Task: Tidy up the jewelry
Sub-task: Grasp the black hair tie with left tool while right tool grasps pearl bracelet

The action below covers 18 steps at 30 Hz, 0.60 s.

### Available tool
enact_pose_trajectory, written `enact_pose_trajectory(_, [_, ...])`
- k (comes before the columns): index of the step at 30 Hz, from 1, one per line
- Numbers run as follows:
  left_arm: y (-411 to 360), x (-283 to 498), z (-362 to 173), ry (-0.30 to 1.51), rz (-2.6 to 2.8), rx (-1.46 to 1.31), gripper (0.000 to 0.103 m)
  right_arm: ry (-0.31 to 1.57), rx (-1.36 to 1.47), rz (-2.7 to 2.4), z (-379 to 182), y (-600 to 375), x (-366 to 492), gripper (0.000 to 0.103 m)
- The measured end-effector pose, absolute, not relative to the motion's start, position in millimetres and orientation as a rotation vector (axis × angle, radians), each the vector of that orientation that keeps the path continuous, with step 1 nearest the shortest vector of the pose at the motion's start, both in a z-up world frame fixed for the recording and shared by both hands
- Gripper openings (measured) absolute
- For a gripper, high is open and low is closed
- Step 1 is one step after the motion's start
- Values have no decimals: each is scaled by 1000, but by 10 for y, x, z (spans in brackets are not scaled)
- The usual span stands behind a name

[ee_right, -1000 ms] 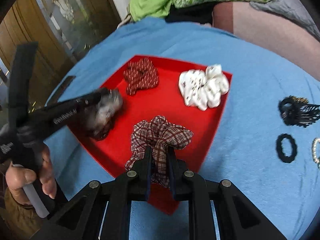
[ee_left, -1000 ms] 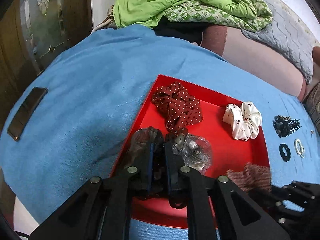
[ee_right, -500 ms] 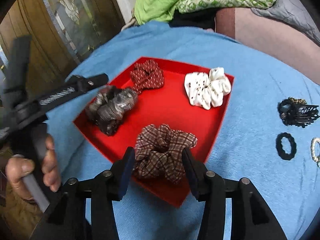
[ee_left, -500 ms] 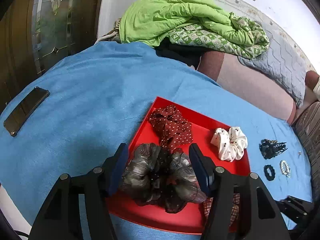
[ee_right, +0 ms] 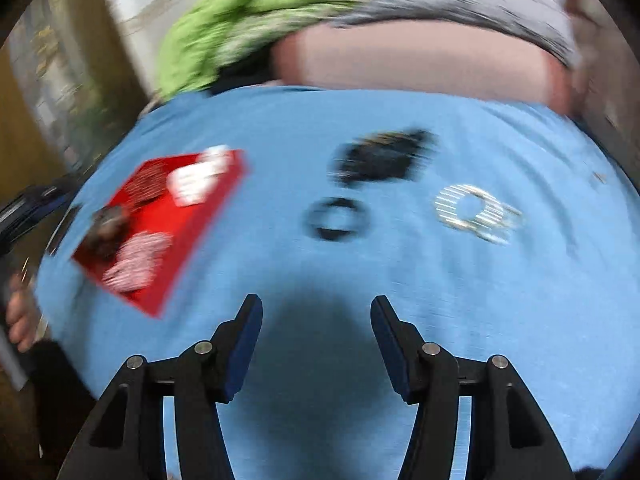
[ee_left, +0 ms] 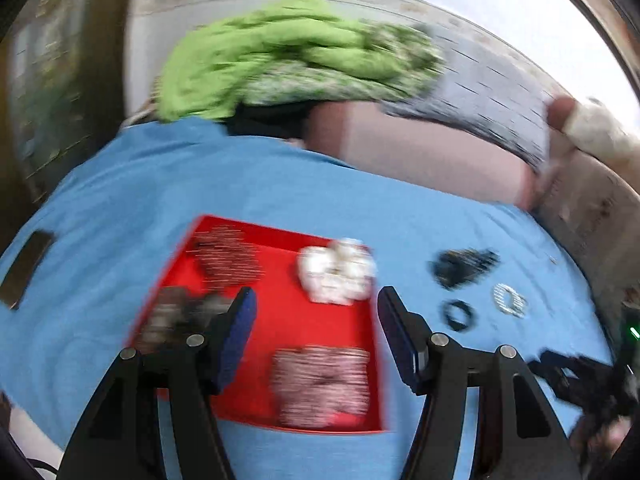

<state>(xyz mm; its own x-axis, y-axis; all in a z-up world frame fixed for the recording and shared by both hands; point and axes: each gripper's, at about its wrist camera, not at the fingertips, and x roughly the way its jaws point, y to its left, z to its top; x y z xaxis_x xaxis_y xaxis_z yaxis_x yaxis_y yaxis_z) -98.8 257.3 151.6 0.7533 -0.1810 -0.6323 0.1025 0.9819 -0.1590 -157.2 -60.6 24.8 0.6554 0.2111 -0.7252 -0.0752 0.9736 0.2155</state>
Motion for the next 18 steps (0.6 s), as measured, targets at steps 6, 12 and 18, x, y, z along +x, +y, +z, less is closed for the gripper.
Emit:
enact_pose_trajectory(6, [1759,-755,1373,792,-290,-60,62,827,286,46,150,-1412,-1403,61])
enact_pose_trajectory(12, [1202,-335,908,952,-351,-70,58,795,253,56,201,-1624,-1047,61])
enact_pose_trajectory(18, [923,-43,567,1024,-342,-22,40,800,151,96,108,-1560,-534,59])
